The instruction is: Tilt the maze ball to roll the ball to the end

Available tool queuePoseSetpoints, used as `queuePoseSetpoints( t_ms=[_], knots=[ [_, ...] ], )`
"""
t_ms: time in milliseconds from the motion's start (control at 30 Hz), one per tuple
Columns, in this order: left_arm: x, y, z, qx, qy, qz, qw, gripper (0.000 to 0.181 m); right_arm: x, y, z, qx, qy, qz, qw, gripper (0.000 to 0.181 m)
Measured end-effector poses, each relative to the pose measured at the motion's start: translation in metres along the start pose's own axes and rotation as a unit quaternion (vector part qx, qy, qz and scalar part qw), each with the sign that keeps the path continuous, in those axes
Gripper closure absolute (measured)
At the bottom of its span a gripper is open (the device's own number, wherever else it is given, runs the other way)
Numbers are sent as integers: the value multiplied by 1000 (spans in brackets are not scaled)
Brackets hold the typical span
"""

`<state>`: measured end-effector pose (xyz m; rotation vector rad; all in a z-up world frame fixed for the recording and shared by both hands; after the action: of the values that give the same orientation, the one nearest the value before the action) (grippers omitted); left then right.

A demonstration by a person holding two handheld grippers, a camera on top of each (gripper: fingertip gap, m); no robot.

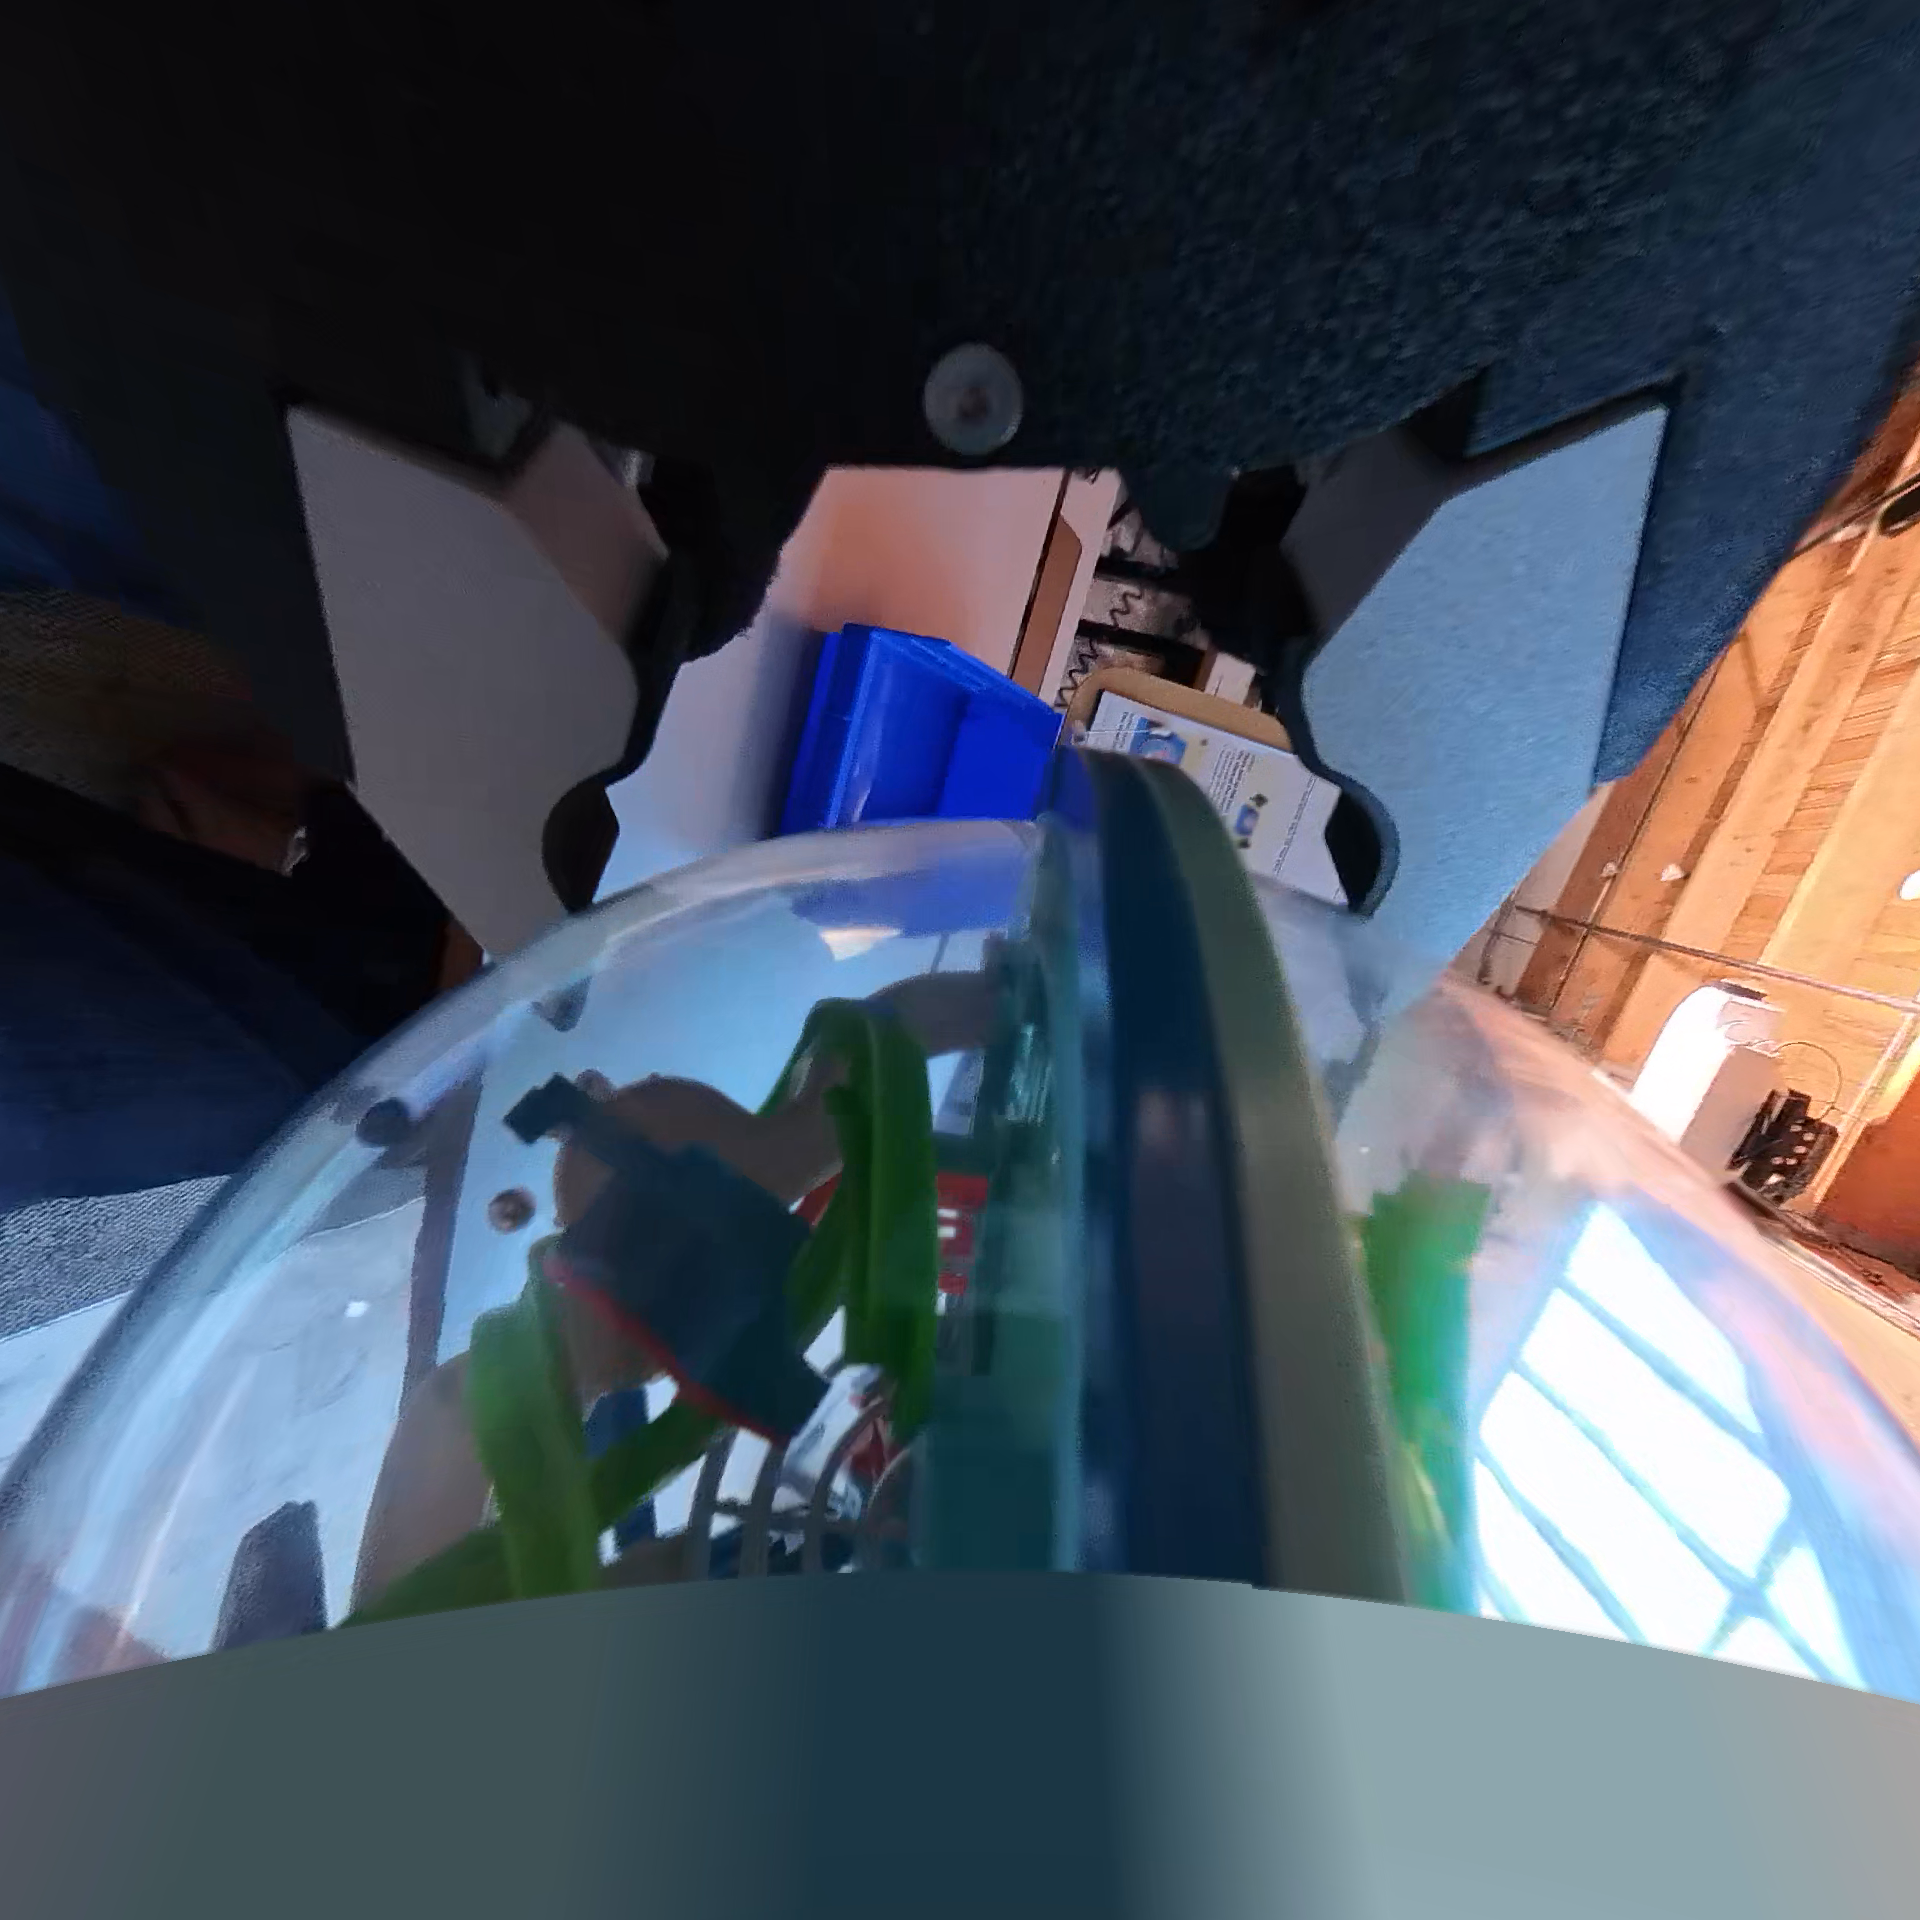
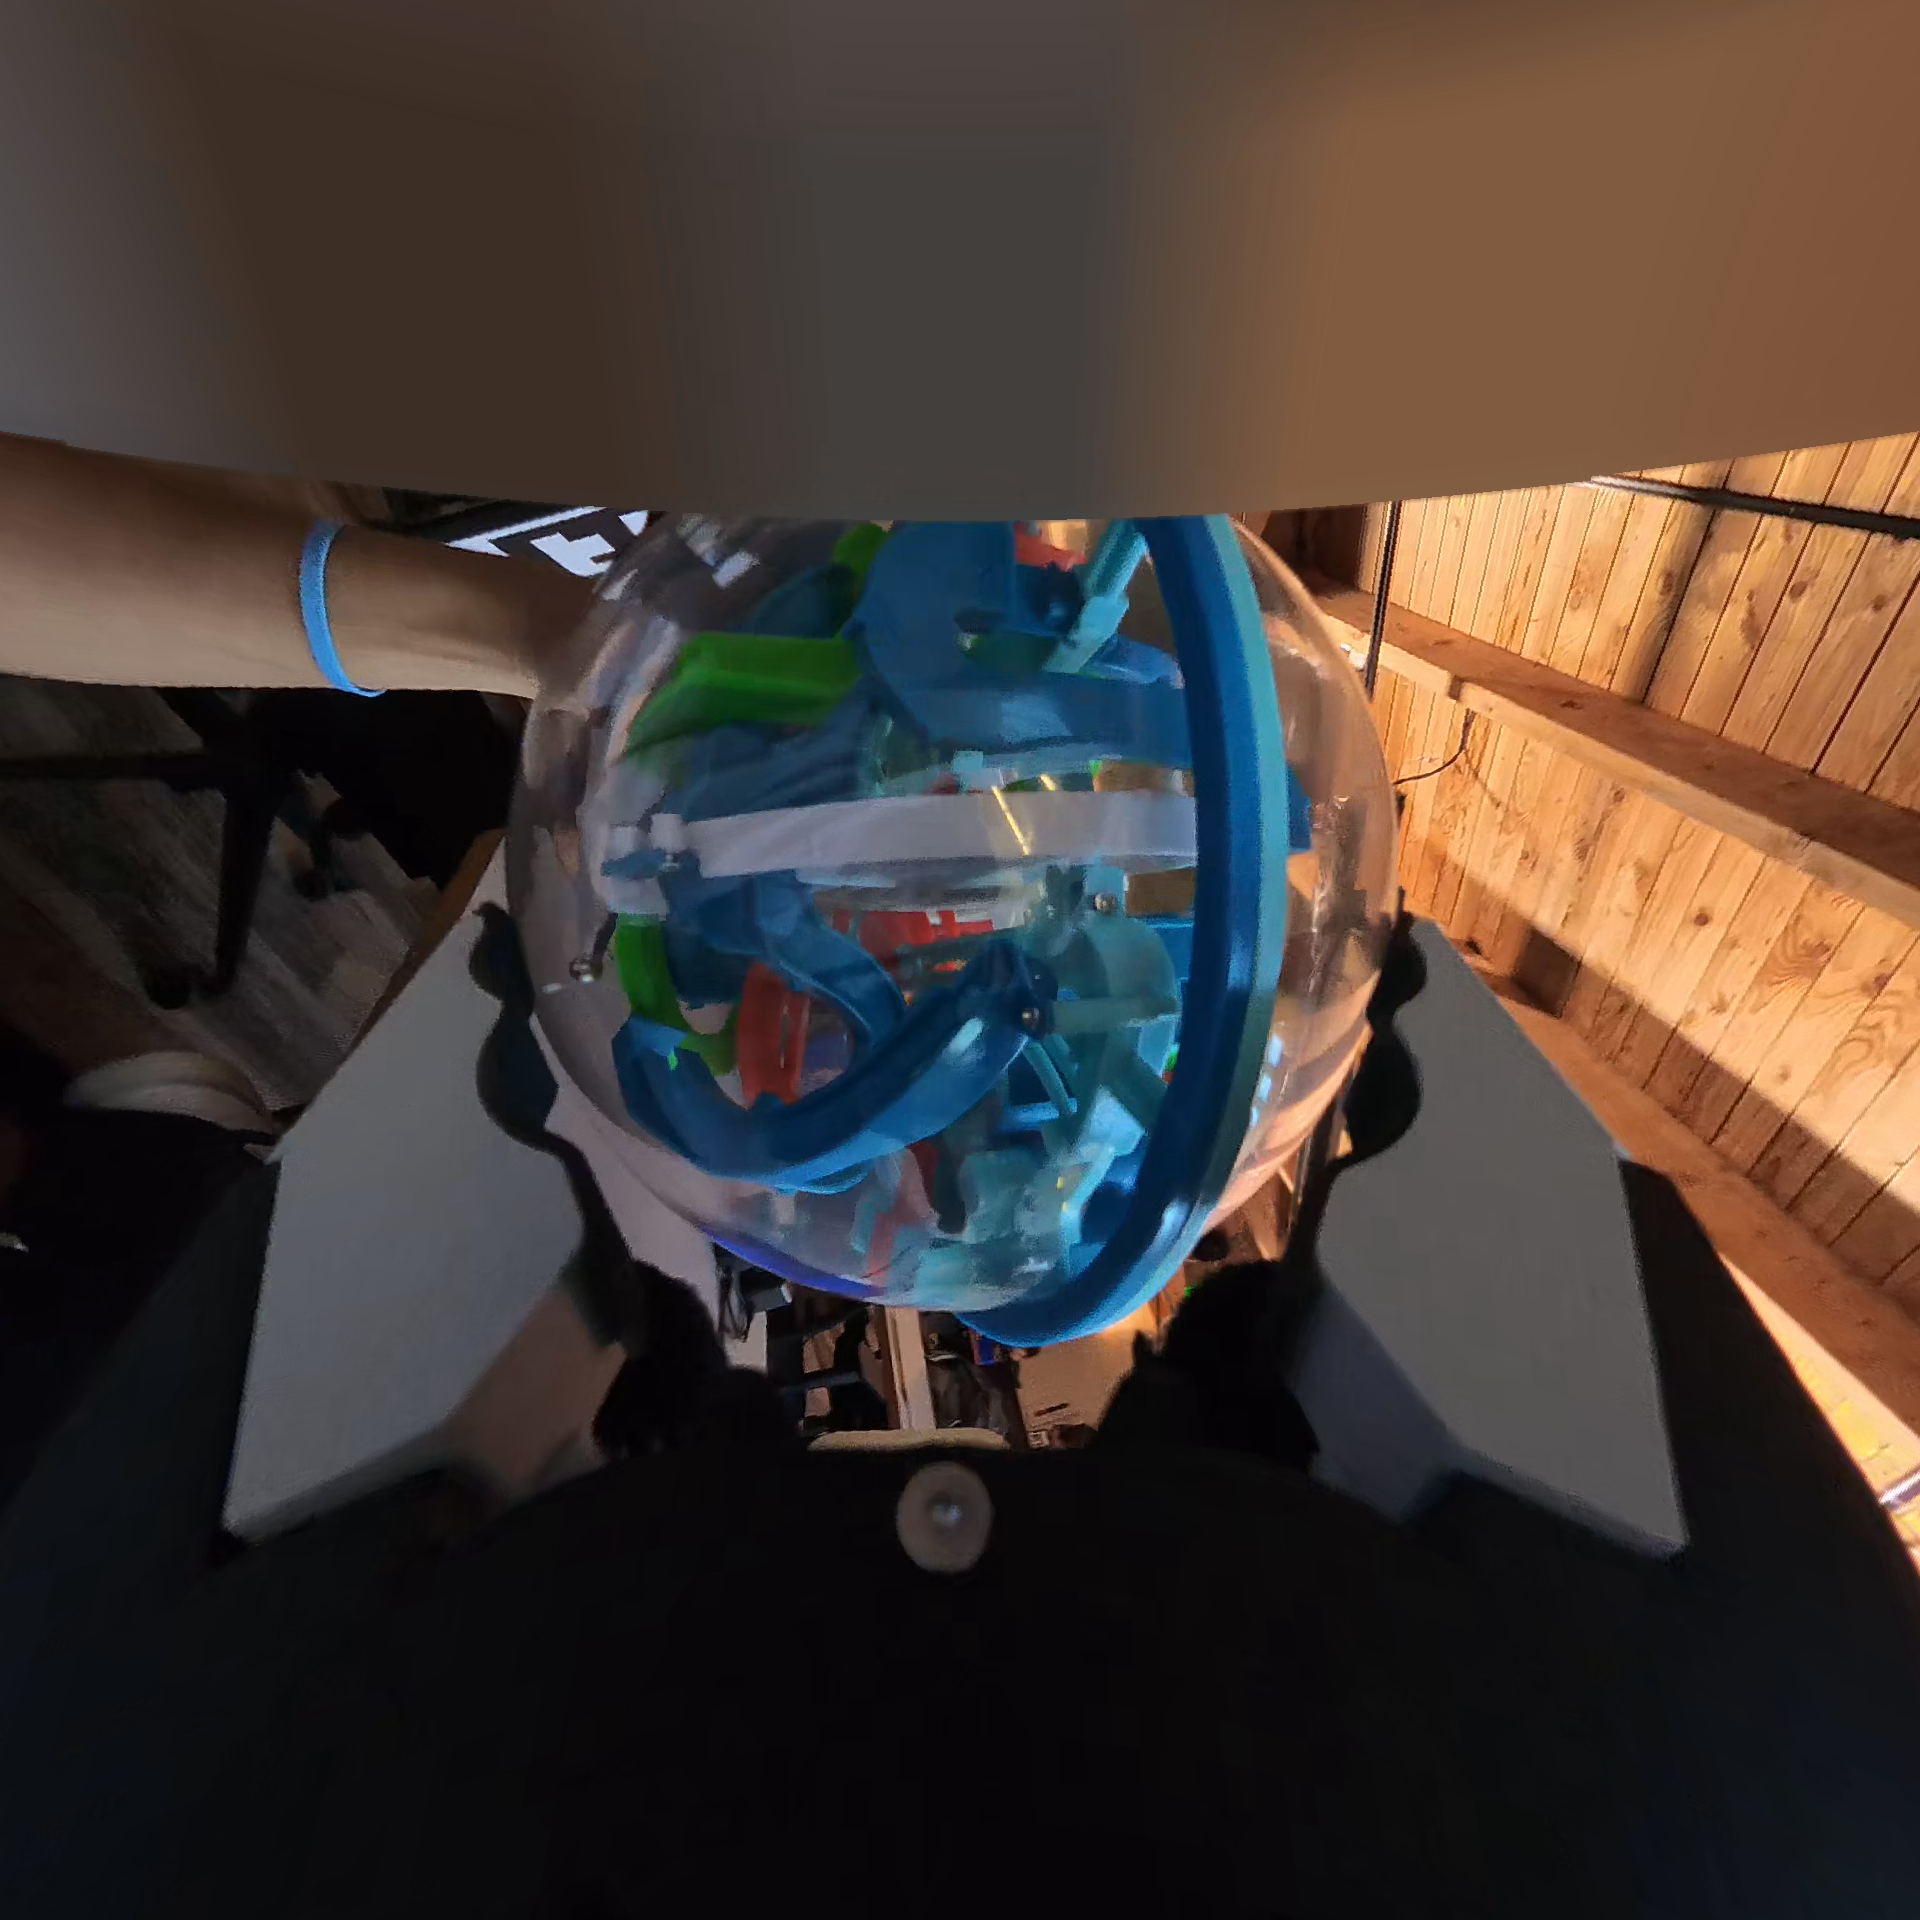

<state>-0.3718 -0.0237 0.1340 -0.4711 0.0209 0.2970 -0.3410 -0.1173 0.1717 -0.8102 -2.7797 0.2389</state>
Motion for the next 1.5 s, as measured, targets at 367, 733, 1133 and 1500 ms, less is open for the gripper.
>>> queuePoseSetpoints(
  t_ms=[367, 733, 1133, 1500],
  knots=[
    [-17, -14, 7, 37, -50, -3, 998, 44, -3, -1, -5, -10, 18, -33, 999, 28],
    [-27, -10, 22, 57, -74, 43, 995, 55, 4, 15, -14, 20, 63, -100, 993, 28],
    [-37, -50, 36, 109, -64, 49, 991, 52, -6, 11, -33, 73, 107, -151, 980, 28],
    [-42, -72, 40, 108, -47, 44, 992, 51, -14, -2, -43, 97, 122, -174, 972, 28]
  ],
)
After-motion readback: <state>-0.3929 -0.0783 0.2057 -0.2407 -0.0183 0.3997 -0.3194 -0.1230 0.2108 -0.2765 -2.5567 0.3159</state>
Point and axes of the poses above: each gripper's, where its closed fingertips meet, x out along the fingers, y out of its underside, z = x × y across the jaws, the point moved 1 cm from there along -x, back along the fingers, and after that the axes turned 2 degrees about x, right-handed, at the moved point
